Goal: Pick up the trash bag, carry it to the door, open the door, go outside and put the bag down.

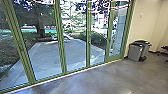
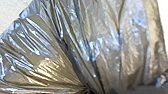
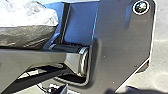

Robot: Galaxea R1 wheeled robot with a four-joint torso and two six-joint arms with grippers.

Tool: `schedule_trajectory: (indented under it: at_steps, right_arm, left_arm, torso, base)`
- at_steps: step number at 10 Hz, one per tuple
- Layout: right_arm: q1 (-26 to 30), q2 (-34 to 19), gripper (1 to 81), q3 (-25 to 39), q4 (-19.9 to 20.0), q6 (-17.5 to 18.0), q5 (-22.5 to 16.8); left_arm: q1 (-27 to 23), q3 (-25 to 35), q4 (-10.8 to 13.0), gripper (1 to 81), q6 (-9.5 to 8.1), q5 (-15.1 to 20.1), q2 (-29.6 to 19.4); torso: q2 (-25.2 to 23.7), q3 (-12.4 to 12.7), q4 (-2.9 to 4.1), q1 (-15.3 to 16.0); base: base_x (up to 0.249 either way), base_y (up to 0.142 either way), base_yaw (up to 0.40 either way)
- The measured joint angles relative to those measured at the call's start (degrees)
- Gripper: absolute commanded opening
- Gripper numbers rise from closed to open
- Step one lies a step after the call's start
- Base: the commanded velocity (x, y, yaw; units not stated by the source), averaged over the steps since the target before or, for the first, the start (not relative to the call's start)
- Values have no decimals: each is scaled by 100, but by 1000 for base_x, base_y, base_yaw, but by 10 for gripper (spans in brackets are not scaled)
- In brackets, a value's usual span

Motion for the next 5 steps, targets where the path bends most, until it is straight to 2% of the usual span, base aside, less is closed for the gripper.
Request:
schedule_trajectory:
  at_steps: [5]
  right_arm:
    - [0, 0, 811, -11, 0, 0, 72]
  left_arm:
    - [0, 0, 28, 10, 0, -16, 11]
  torso:
    - [0, 0, 0, 2]
  base:
    - [140, -74, 0]
